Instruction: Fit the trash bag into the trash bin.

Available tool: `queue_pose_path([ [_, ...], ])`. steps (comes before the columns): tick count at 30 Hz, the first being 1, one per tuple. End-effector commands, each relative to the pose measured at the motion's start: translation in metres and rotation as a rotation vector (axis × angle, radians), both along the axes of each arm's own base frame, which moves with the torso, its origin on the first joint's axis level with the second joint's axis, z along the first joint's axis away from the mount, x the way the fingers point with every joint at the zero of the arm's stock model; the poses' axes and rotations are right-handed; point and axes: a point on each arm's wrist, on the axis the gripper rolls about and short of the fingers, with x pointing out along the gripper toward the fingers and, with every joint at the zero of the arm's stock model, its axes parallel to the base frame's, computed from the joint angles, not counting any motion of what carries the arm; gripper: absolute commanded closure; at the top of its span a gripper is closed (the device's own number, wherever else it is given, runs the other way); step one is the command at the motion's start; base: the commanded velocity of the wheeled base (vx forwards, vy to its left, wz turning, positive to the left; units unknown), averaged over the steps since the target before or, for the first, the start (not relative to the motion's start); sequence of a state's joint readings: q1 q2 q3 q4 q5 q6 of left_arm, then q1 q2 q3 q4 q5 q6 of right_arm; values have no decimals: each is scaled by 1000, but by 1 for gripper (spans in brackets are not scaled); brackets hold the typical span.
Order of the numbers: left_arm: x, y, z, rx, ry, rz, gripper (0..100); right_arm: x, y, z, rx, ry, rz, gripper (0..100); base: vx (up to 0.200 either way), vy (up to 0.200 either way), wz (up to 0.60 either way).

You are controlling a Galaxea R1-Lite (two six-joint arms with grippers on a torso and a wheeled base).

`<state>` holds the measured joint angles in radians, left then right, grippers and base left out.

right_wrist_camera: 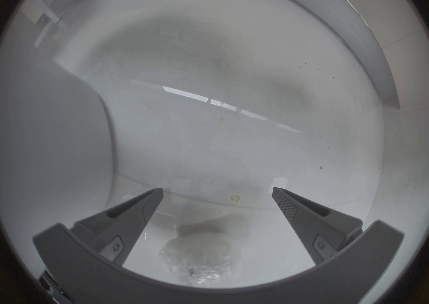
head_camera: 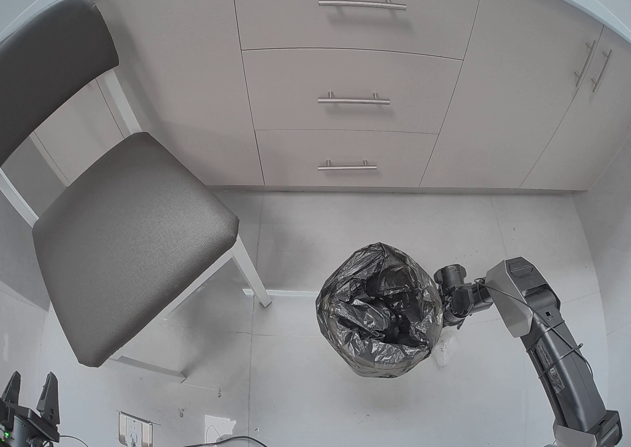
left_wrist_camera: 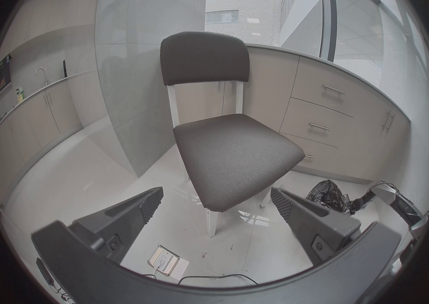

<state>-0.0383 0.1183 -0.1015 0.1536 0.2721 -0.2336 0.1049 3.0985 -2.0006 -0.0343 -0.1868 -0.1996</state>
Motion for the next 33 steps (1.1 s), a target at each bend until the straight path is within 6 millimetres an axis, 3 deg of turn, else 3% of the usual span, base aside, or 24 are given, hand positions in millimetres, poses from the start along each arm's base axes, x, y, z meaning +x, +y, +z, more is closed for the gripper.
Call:
queue_pose_path([
  [1, -1, 0, -1, 2, -7, 1, 0, -3, 1, -2, -6, 35, 13, 0, 0, 0, 0],
  [18, -3, 0, -1, 2, -27, 0, 0, -23, 0, -10, -50, 246, 78, 0, 0, 0, 0],
  [33, -3, 0, -1, 4, -37, 0, 0, -24, 0, -10, -57, 263, 92, 0, 0, 0, 0],
])
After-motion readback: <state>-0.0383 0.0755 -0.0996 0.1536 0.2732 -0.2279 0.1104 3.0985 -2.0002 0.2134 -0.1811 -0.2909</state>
